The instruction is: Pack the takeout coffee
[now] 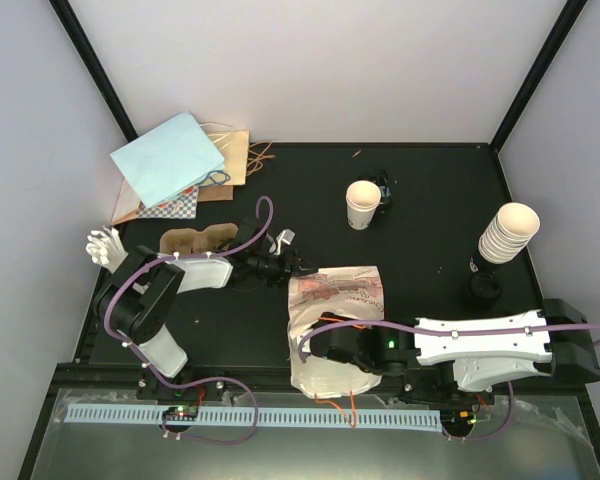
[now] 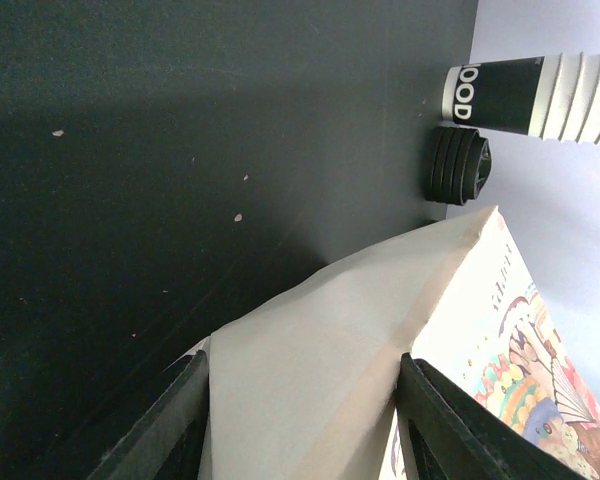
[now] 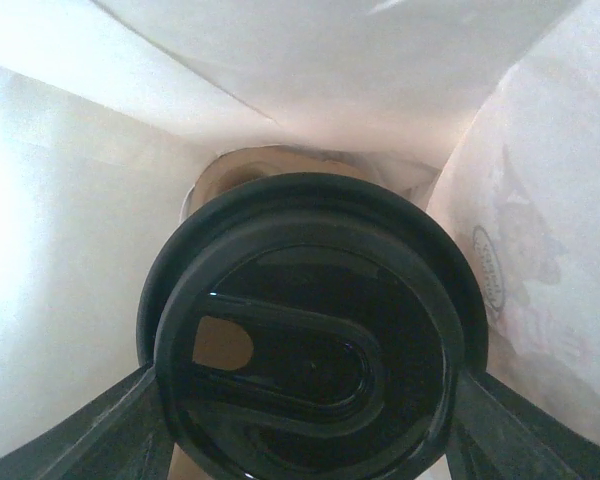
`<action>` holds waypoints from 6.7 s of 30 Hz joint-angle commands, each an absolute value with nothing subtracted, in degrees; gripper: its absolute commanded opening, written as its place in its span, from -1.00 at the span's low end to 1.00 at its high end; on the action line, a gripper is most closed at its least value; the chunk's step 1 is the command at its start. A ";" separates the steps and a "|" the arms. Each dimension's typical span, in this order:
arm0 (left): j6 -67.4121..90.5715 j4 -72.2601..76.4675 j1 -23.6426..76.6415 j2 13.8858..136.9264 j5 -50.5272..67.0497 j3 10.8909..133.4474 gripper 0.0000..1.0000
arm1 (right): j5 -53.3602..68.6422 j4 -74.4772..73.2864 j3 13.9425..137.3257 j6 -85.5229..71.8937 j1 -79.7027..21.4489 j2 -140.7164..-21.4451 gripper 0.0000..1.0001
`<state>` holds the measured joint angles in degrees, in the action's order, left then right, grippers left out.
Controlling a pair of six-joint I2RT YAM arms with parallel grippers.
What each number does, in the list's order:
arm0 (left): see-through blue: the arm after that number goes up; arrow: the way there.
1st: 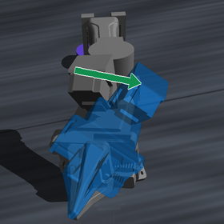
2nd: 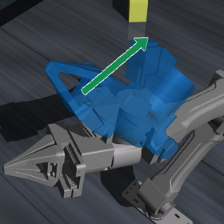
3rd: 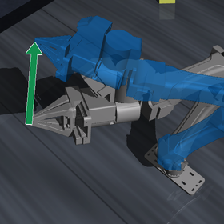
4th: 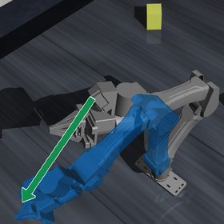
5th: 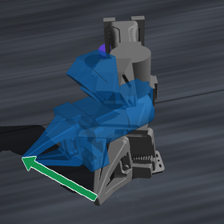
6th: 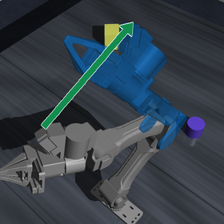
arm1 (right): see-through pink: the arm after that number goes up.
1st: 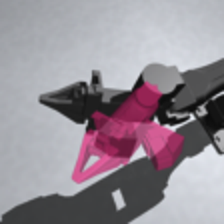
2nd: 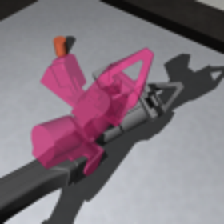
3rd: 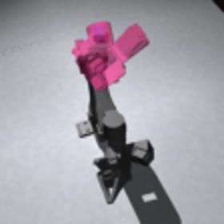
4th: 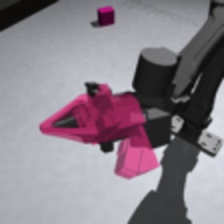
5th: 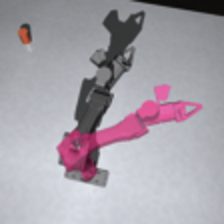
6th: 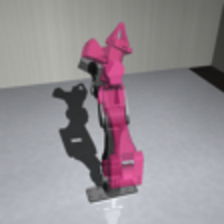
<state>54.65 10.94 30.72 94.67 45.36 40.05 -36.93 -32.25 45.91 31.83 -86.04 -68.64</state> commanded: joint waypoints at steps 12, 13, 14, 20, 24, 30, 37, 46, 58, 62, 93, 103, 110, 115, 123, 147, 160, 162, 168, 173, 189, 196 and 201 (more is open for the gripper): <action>55.99 6.66 31.99 95.67 50.76 39.98 0.05 | -29.16 -38.22 48.10 26.46 -84.59 -71.12 -0.05; 55.94 6.60 31.99 95.55 50.65 39.92 0.05 | -28.64 -38.38 48.16 26.28 -84.63 -71.31 -0.05; 55.88 6.52 31.95 95.46 50.63 39.88 0.05 | -28.35 -38.43 48.10 26.14 -84.64 -71.50 -0.04; 55.90 6.41 32.08 95.19 50.63 39.68 0.04 | -27.65 -38.41 47.35 25.96 -84.64 -72.35 -0.03; 55.98 6.41 32.14 95.10 50.63 39.66 0.04 | -25.59 -39.33 47.23 25.53 -84.64 -73.32 -0.03; 56.01 6.42 32.19 95.01 50.63 39.55 0.03 | -22.87 -41.94 47.91 24.01 -84.64 -74.37 -0.03; 55.98 6.50 32.27 95.08 50.80 39.48 0.03 | -23.43 -41.55 47.27 23.89 -84.64 -76.04 -0.03; 56.20 6.72 32.28 95.14 50.82 39.50 0.03 | -23.45 -42.41 47.78 24.09 -84.54 -74.57 -0.04; 56.75 6.85 32.30 95.85 51.14 40.46 0.05 | -28.89 -41.92 49.53 25.57 -84.58 -70.95 -0.04; 56.84 6.73 32.31 96.72 51.57 41.53 0.07 | -28.39 -43.11 50.58 26.39 -84.64 -68.91 -0.04; 57.39 7.18 32.31 98.88 52.49 43.14 0.08 | -29.36 -40.56 48.98 27.82 -84.64 -67.94 -0.04; 58.03 8.35 33.40 99.22 52.64 42.80 0.05 | -28.65 -39.45 46.57 26.02 -84.59 -71.64 -0.04; 58.49 8.74 33.67 98.94 52.43 42.53 0.05 | -25.41 -41.92 47.93 25.13 -84.56 -72.86 -0.04; 58.04 7.99 33.72 98.47 52.00 42.73 0.05 | -22.64 -43.46 48.43 24.87 -84.00 -72.49 -0.04; 52.82 -0.86 31.92 94.20 48.31 45.12 0.15 | -15.37 -47.55 51.84 25.07 -80.35 -72.49 -0.05; 38.41 -24.38 21.12 75.13 43.18 46.93 0.31 | 4.07 -59.23 65.96 28.62 -64.63 -83.16 -0.05; 35.63 -28.59 20.83 71.01 44.25 46.32 0.31 | 11.72 -60.85 66.09 31.09 -58.65 -85.91 -0.05; 35.59 -28.76 20.83 70.68 44.45 46.10 0.31 | 12.52 -60.53 65.21 31.39 -58.50 -85.87 -0.05; 35.92 -28.20 20.79 70.01 44.99 45.45 0.31 | 16.78 -59.13 62.46 32.33 -58.27 -85.27 -0.04; 36.23 -27.63 20.81 70.22 45.50 45.43 0.31 | 18.08 -58.30 61.37 32.61 -58.10 -85.69 -0.04; 35.69 -27.35 20.82 71.02 46.23 45.24 0.31 | 15.15 -57.40 62.17 31.07 -56.68 -87.23 -0.04; 35.68 -26.95 20.83 71.43 46.28 45.23 0.31 | 10.71 -54.52 59.11 28.21 -59.99 -84.79 -0.04; 35.68 -26.86 20.83 71.89 46.24 45.43 0.31 | 6.23 -52.10 57.50 26.32 -63.44 -82.52 -0.04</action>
<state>36.56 -27.40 21.32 71.26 45.25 45.08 7.64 -45.87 62.50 29.78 -60.23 -79.94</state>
